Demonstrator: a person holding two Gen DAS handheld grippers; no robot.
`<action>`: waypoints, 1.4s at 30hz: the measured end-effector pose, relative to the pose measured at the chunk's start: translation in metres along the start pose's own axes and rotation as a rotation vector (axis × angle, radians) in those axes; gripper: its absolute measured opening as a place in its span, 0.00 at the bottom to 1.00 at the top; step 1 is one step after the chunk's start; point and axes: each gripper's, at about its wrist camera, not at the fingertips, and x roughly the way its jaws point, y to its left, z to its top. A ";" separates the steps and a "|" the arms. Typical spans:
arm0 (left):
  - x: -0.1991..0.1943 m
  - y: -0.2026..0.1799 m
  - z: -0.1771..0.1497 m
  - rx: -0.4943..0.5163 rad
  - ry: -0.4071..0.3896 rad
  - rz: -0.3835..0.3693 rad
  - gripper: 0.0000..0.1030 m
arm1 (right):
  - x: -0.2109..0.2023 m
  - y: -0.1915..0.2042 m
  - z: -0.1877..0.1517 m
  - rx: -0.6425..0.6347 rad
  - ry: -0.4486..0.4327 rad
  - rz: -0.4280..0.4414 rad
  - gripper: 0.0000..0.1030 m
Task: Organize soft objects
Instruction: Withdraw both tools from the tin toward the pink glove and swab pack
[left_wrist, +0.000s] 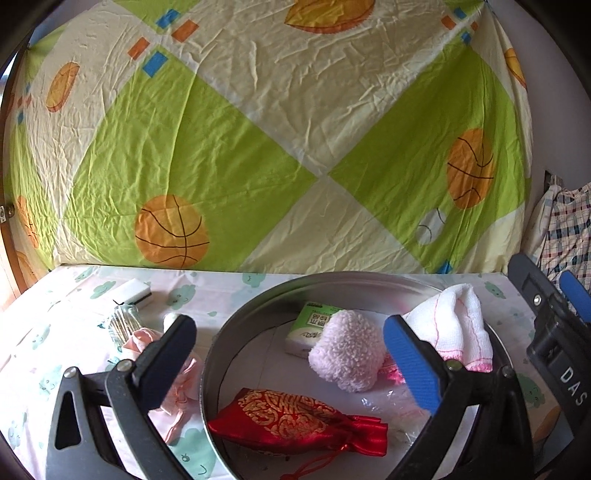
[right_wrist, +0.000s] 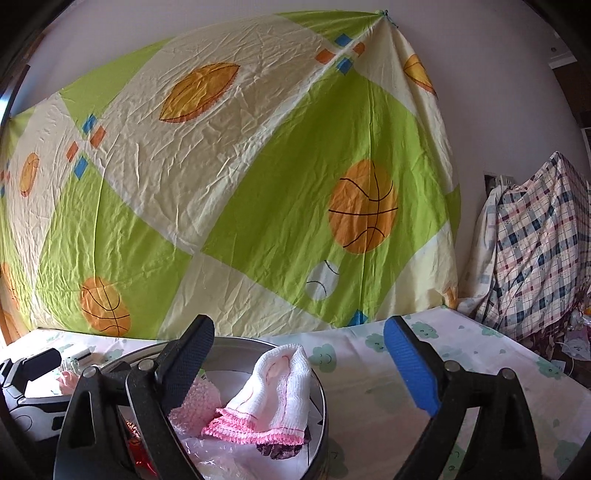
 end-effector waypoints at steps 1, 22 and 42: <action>0.000 0.001 0.000 0.002 -0.002 0.008 1.00 | -0.002 0.000 0.000 0.000 -0.011 -0.005 0.92; -0.013 0.050 -0.008 -0.052 -0.114 0.178 1.00 | -0.026 -0.015 -0.002 0.106 -0.148 -0.147 0.92; -0.013 0.083 -0.020 -0.044 -0.064 0.169 1.00 | -0.059 0.000 -0.011 0.074 -0.167 -0.202 0.92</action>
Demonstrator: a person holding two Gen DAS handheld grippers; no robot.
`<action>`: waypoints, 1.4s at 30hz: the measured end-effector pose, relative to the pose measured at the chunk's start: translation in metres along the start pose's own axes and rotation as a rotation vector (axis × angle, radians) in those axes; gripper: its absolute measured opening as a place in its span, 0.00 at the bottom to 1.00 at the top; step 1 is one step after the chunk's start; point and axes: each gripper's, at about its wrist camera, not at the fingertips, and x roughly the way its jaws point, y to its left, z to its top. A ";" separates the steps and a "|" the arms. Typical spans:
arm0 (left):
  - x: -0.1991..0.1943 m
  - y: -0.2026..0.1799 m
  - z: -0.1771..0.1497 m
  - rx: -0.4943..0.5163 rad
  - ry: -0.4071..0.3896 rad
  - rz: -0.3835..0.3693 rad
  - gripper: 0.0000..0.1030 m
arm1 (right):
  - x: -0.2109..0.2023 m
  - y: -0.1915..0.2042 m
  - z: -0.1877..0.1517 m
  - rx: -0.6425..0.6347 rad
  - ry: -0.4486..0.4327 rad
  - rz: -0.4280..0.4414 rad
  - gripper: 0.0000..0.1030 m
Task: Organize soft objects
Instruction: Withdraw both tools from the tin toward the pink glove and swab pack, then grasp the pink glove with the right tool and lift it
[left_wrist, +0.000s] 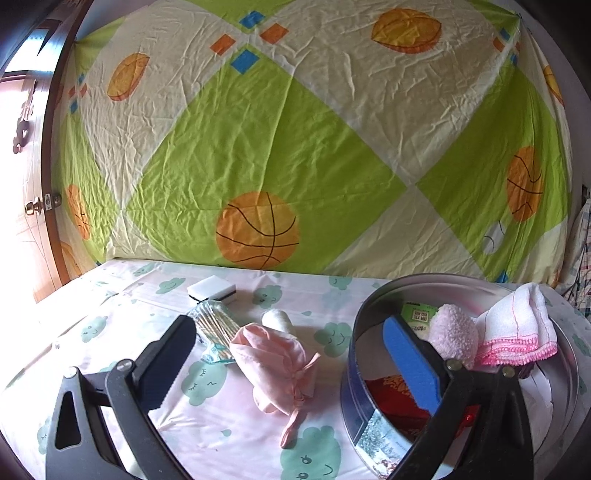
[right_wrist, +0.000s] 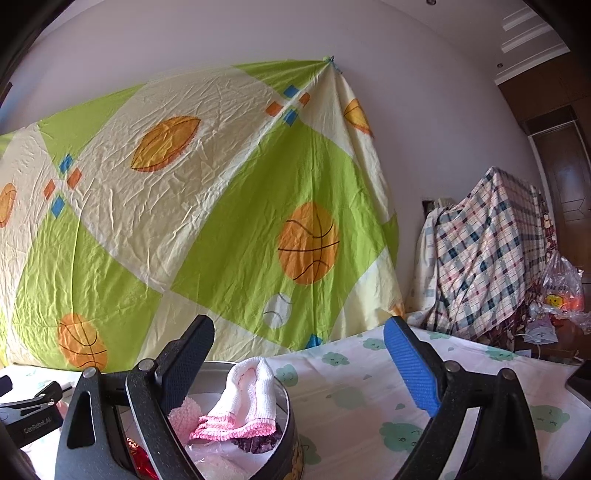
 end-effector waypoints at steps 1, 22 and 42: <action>0.000 0.002 0.000 0.001 0.000 0.000 1.00 | -0.002 0.000 0.000 0.005 0.000 -0.003 0.92; 0.016 0.097 0.004 -0.040 0.008 0.118 1.00 | -0.033 0.107 -0.018 -0.064 0.116 0.231 0.92; 0.057 0.195 0.008 -0.155 0.097 0.232 1.00 | -0.033 0.237 -0.056 -0.255 0.325 0.502 0.91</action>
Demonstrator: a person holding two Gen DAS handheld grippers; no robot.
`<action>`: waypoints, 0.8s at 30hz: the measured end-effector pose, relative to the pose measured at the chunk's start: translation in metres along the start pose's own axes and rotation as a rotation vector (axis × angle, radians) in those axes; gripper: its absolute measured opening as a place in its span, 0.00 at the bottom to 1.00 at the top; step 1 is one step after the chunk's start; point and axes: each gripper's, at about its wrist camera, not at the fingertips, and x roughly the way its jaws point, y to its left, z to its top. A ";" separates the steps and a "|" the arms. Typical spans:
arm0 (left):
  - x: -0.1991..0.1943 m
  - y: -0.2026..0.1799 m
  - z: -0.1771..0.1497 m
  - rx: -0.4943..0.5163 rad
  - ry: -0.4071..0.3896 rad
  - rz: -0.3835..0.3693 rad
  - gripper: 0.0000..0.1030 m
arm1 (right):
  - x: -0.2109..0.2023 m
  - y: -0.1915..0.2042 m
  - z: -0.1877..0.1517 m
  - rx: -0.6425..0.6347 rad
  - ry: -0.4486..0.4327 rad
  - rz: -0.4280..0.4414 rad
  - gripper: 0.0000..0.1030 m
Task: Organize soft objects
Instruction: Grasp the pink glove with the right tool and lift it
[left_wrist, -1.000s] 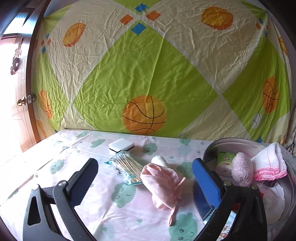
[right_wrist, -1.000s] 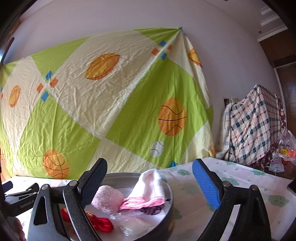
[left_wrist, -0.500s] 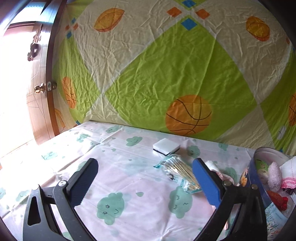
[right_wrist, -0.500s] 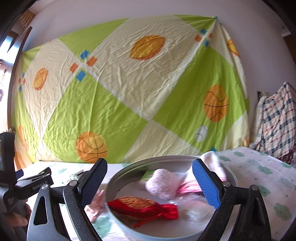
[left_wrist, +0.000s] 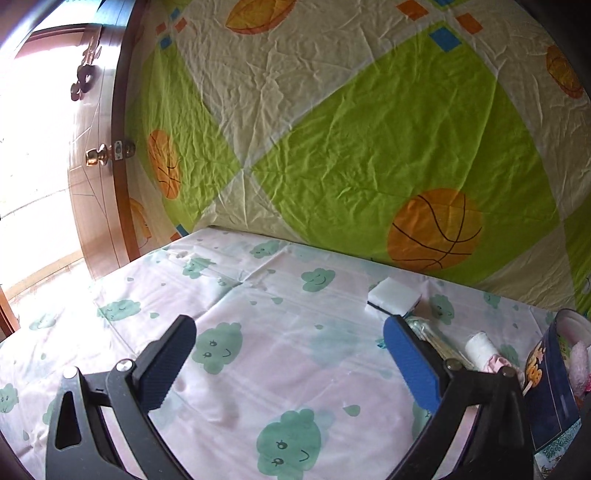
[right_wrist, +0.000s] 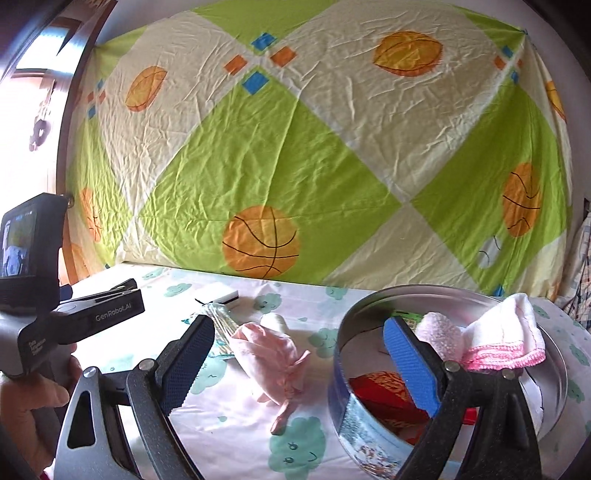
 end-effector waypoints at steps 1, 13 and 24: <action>0.002 0.003 0.001 -0.003 0.005 0.004 1.00 | 0.004 0.006 0.001 -0.021 0.012 0.008 0.89; 0.017 0.022 0.001 -0.028 0.063 0.075 1.00 | 0.094 0.044 -0.006 -0.180 0.369 0.032 0.57; 0.020 0.022 -0.001 -0.032 0.088 0.055 1.00 | 0.114 0.028 -0.014 -0.115 0.469 0.090 0.06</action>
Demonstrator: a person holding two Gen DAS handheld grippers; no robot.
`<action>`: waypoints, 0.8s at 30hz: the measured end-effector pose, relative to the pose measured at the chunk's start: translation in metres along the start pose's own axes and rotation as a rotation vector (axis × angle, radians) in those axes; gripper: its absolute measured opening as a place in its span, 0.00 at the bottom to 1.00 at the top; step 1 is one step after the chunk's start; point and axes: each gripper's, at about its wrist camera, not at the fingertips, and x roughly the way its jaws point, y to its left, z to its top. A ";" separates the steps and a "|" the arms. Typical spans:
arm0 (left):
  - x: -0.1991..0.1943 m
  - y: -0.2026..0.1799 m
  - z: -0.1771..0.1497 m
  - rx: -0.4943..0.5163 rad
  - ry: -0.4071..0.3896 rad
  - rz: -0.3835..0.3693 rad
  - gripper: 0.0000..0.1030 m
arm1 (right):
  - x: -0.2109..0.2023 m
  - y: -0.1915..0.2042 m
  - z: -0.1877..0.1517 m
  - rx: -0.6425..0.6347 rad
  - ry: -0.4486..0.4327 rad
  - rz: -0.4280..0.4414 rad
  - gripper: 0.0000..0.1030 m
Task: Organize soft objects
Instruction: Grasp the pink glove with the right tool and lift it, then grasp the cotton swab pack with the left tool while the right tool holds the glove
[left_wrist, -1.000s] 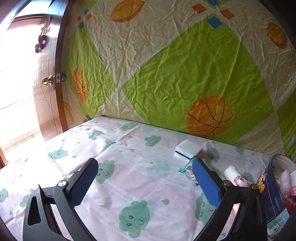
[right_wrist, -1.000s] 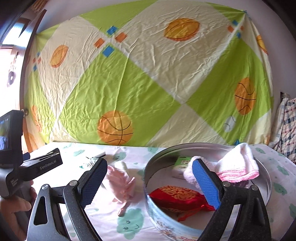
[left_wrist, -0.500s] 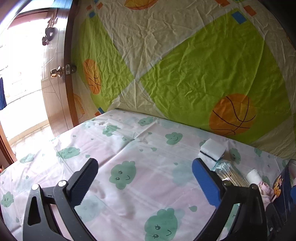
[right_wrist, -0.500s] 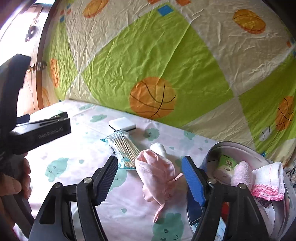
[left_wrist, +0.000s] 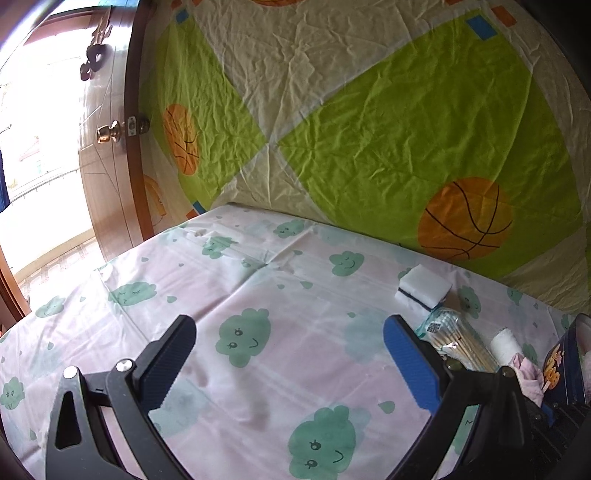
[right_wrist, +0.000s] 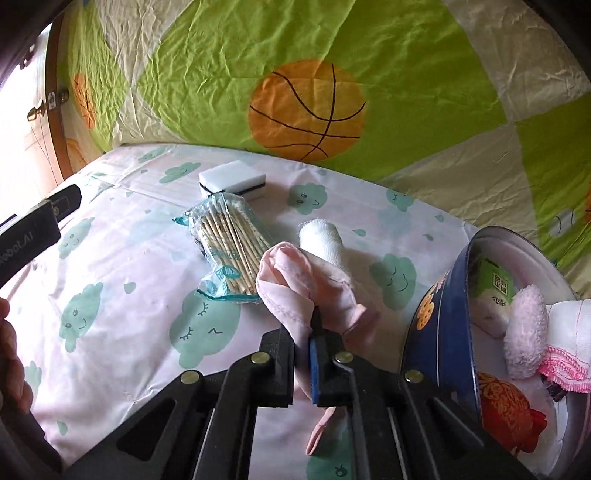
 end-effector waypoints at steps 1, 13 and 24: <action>0.001 0.000 0.000 -0.001 0.003 -0.006 1.00 | -0.010 -0.001 0.000 0.013 -0.041 0.036 0.06; 0.004 -0.003 -0.002 -0.013 0.036 -0.071 1.00 | -0.098 -0.028 -0.027 0.080 -0.423 0.092 0.06; 0.013 -0.082 -0.001 -0.040 0.157 -0.126 0.94 | -0.123 -0.067 -0.025 0.192 -0.527 0.022 0.06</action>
